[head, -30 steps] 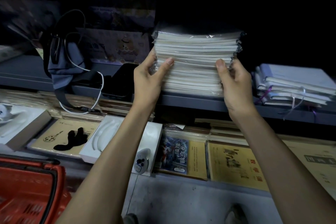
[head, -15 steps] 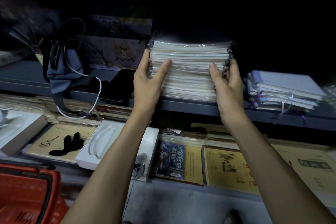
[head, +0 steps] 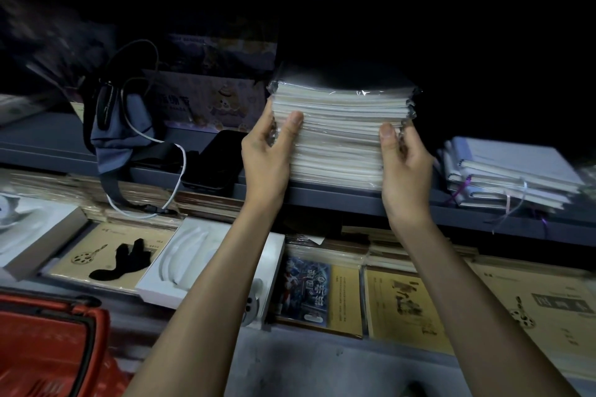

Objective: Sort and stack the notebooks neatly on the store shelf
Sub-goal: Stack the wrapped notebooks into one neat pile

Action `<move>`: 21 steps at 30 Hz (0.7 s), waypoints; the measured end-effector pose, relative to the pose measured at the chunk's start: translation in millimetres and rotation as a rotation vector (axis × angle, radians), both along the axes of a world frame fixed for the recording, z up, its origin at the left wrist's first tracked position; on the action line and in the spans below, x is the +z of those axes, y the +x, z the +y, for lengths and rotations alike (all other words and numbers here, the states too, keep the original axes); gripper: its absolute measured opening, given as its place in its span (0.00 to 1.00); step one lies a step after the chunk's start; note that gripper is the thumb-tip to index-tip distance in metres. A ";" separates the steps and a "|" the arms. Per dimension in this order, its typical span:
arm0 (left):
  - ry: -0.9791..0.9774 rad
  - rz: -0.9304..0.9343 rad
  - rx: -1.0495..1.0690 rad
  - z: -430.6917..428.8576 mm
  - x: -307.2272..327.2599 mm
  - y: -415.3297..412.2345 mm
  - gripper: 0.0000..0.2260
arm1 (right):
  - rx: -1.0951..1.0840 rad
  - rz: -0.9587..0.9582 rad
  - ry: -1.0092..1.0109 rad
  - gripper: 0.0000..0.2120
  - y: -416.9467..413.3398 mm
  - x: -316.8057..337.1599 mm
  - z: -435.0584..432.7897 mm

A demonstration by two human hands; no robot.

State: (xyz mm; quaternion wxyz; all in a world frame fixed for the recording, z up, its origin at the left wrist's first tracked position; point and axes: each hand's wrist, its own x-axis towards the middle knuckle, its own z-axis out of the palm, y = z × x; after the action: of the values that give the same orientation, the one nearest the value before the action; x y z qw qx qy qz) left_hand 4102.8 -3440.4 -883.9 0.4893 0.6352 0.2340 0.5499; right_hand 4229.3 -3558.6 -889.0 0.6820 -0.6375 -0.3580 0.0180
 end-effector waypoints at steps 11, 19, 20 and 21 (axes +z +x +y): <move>-0.128 0.177 0.358 -30.7 -24.4 2.3 0.21 | -0.067 -0.002 -0.253 0.30 -0.1 -16.6 -27.1; -0.096 0.157 0.506 -34.8 -26.3 12.9 0.19 | -0.129 -0.114 -0.480 0.45 -5.4 -18.5 -23.2; -0.101 0.121 0.526 -34.7 -26.2 14.1 0.19 | -0.113 -0.071 -0.442 0.44 -4.7 -19.6 -20.6; -0.104 0.086 0.546 -33.5 -26.3 15.0 0.19 | -0.106 -0.043 -0.419 0.42 -4.6 -20.0 -18.9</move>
State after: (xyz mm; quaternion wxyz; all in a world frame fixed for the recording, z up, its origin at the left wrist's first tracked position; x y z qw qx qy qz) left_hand 4117.8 -3474.0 -910.2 0.3448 0.5453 0.4449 0.6212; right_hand 4224.7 -3577.4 -909.0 0.5268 -0.7834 -0.3271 0.0424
